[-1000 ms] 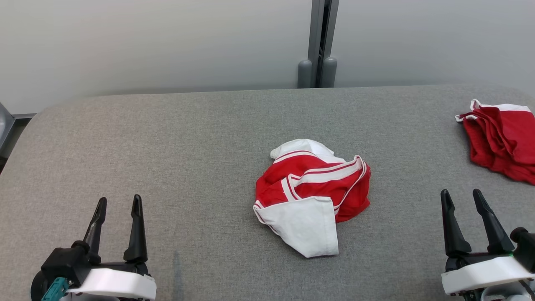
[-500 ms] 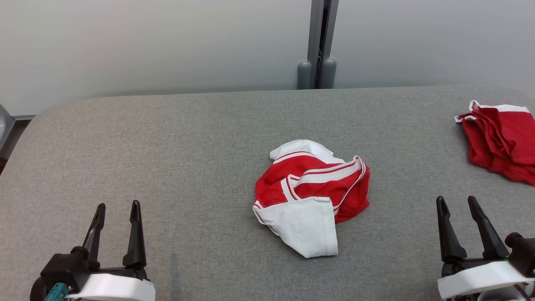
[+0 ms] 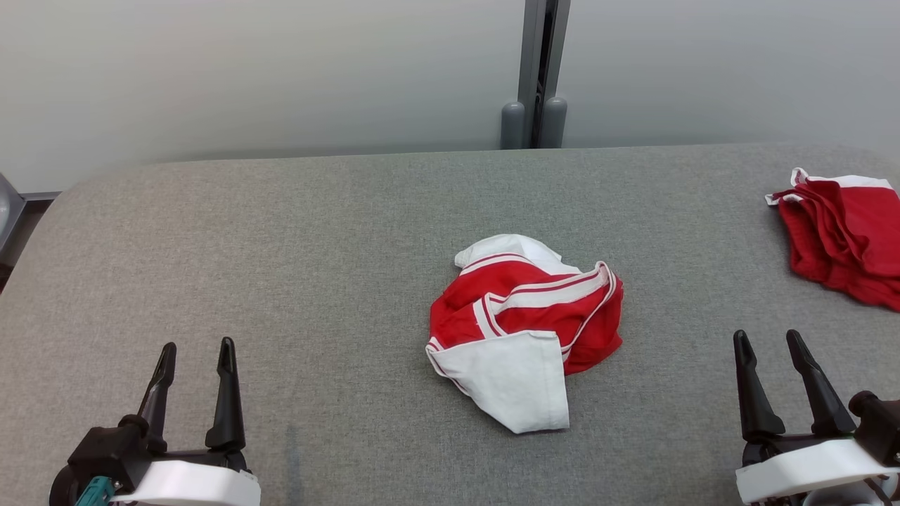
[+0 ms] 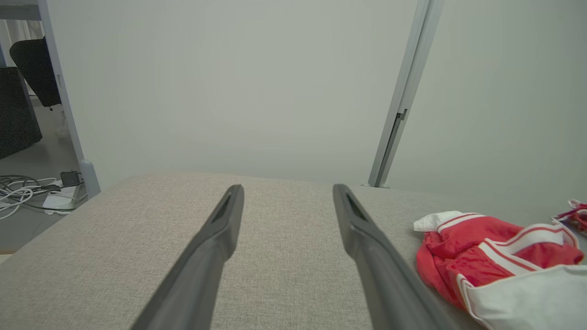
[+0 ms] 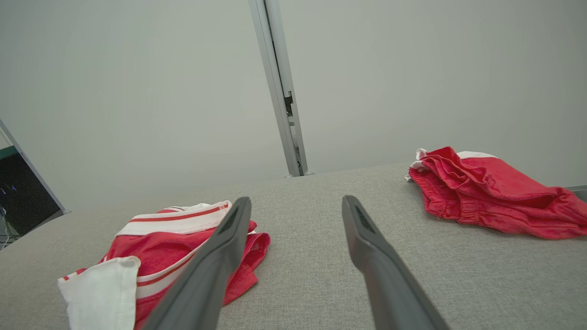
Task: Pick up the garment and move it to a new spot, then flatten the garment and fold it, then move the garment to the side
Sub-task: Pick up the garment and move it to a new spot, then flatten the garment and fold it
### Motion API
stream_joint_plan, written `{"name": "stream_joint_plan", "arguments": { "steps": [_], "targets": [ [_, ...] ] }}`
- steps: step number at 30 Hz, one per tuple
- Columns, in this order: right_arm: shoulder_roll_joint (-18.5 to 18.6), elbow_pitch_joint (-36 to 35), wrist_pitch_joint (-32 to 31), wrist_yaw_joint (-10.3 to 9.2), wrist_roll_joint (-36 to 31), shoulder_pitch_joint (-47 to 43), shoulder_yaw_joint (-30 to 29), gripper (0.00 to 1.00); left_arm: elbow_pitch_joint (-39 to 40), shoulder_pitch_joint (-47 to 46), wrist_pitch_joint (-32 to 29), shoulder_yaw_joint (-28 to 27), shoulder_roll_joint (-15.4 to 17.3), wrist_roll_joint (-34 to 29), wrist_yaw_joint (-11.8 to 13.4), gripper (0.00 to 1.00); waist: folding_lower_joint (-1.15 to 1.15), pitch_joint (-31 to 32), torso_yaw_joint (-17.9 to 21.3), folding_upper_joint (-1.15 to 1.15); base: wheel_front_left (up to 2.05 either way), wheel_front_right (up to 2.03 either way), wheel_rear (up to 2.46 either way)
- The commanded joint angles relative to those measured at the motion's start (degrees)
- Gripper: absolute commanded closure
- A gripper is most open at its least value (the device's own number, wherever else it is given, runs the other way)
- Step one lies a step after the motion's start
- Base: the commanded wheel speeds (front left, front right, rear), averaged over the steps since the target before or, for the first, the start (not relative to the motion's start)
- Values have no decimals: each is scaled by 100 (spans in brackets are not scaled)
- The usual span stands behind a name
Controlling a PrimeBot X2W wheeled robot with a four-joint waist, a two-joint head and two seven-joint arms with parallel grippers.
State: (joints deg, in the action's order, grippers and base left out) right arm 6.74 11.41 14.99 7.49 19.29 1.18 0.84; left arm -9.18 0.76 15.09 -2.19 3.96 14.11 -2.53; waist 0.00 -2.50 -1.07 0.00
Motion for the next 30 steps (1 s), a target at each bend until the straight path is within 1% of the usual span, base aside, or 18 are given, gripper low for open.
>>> {"name": "stream_joint_plan", "arguments": {
  "steps": [1, 9, 14, 22, 30],
  "targets": [
    [23, 2, 28, 1, 23, -11, -2, 0, 0, -39, 6, -34, -2, -41, -36, 0, 0, 5, 2, 0, 0, 0, 0],
    [20, 16, 28, 1, 27, 1, 12, 0, -53, -113, 6, -74, -20, -98, -76, 0, 0, 23, 38, 0, 0, 0, 0],
    [13, 20, 28, 1, 33, 50, 61, 0, -141, -366, 6, 33, -11, -139, -145, 0, 0, -15, 116, 0, 0, 0, 0],
    [-11, 70, 28, 1, 90, 116, 175, 0, -388, -1084, -178, 388, 55, -176, -299, 0, 0, -128, 360, 0, 0, 0, 0],
    [-20, 119, 29, 1, 137, 227, 209, 0, -920, -1861, -584, 1016, 178, -133, -447, 0, 0, -366, 725, 0, 0, 0, 0]
  ]
}}
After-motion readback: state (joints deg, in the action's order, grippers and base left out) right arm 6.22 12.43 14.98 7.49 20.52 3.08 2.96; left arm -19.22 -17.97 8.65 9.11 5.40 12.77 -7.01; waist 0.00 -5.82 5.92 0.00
